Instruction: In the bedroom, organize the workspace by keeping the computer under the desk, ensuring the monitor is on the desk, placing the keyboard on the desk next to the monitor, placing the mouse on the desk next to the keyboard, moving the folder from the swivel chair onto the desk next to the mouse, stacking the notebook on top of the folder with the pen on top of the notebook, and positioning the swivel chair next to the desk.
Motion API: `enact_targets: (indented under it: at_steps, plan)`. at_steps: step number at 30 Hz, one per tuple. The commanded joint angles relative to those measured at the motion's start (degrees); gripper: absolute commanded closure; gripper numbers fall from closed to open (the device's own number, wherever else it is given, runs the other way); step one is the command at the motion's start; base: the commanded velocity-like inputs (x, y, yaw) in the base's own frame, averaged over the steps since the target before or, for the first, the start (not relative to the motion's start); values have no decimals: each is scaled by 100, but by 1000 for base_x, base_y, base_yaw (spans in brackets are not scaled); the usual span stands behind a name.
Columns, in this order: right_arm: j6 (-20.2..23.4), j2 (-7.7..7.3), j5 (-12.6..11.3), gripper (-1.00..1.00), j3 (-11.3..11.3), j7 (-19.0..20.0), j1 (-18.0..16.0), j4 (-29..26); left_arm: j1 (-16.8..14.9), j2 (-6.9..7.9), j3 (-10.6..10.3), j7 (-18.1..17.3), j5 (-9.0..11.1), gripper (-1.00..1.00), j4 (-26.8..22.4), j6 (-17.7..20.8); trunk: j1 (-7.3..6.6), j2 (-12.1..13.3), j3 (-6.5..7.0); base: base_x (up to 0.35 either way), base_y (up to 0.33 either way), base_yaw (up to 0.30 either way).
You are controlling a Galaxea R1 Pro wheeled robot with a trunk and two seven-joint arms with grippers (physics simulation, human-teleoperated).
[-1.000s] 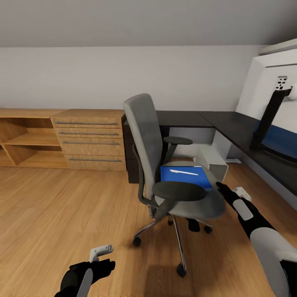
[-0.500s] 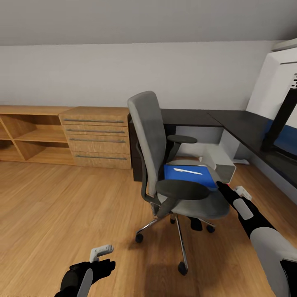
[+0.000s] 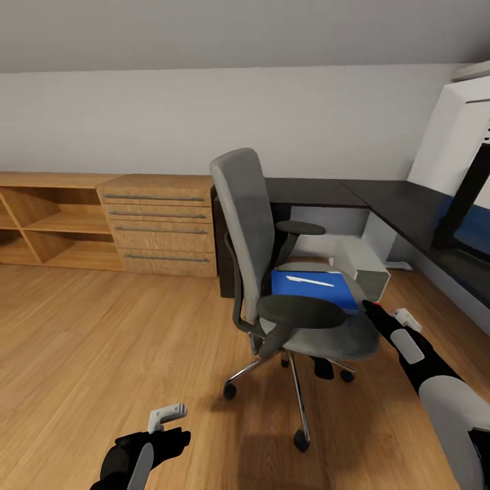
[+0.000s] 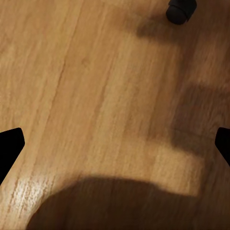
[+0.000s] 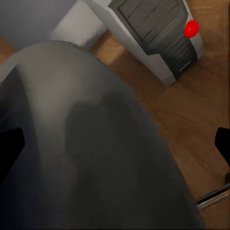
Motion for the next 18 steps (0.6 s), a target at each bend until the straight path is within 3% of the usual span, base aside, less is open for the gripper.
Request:
enact_targets:
  at_steps: [1, 4, 11, 18]
  plan:
    - [32, -88, -45, -100, -32, -15, 0, -11, -3, -4, 6, 43, 61, -100, -4, 24, -1, -2, -6, 0, 0, 2]
    - [33, -197, -46, -100, -120, -15, 1, -11, -4, -4, 2, 43, 61, -100, 0, 26, -1, -2, -6, 0, 0, 1]
    - [30, -291, -43, -100, -351, -15, 3, -11, -4, -4, 0, 43, 61, -100, 3, 27, -1, -2, -6, 0, 0, 0]
    - [16, -362, -40, -100, -400, -19, 3, -11, -3, -4, 0, 43, 61, -100, 3, 27, -1, -2, -6, 0, 0, 0]
